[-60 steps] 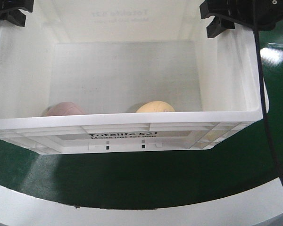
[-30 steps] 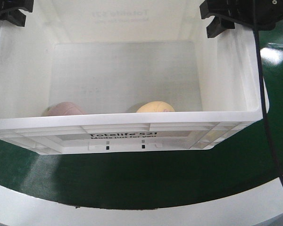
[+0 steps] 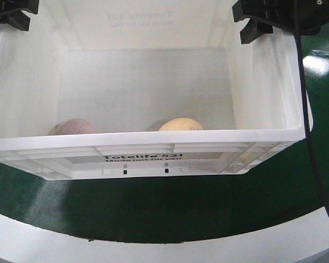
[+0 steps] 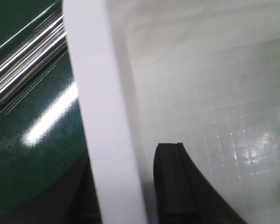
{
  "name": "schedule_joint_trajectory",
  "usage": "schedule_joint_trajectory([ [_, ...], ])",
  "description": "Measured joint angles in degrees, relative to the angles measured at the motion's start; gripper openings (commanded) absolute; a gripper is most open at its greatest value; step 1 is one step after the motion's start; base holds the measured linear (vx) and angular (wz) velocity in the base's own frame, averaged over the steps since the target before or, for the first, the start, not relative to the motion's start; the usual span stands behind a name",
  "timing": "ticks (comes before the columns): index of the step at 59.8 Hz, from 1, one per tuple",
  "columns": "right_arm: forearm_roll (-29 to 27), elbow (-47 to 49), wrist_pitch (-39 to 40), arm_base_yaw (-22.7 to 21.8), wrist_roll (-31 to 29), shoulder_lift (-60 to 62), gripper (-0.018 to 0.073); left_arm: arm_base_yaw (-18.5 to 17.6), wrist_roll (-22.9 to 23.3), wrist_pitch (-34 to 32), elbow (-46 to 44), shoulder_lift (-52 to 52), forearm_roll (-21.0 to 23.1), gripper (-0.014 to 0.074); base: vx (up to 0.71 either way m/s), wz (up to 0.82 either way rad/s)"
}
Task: Place moving items into box and shelve
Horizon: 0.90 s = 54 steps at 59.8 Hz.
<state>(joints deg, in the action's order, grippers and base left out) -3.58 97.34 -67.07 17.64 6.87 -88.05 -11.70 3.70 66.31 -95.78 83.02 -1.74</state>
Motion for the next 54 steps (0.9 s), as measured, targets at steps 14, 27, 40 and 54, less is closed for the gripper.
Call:
schedule_joint_trajectory([
  [14, 0.0, 0.0, 0.0, 0.0, 0.0, 0.0, -0.0005, 0.0, 0.0, 0.0, 0.0, 0.0, 0.1, -0.0007, 0.00, 0.02],
  [27, 0.0, 0.0, 0.0, 0.0, 0.0, 0.0, -0.0005, 0.0, 0.0, 0.0, 0.0, 0.0, 0.1, -0.0007, -0.01, 0.04],
  [40, 0.1, 0.0, 0.0, 0.0, 0.0, 0.0, -0.0005, 0.0, 0.0, 0.0, 0.0, 0.0, 0.1, -0.0007, -0.02, 0.07],
  [54, 0.2, 0.0, 0.0, 0.0, 0.0, 0.0, -0.0005, 0.0, 0.0, 0.0, 0.0, 0.0, 0.1, -0.0007, -0.02, 0.10],
])
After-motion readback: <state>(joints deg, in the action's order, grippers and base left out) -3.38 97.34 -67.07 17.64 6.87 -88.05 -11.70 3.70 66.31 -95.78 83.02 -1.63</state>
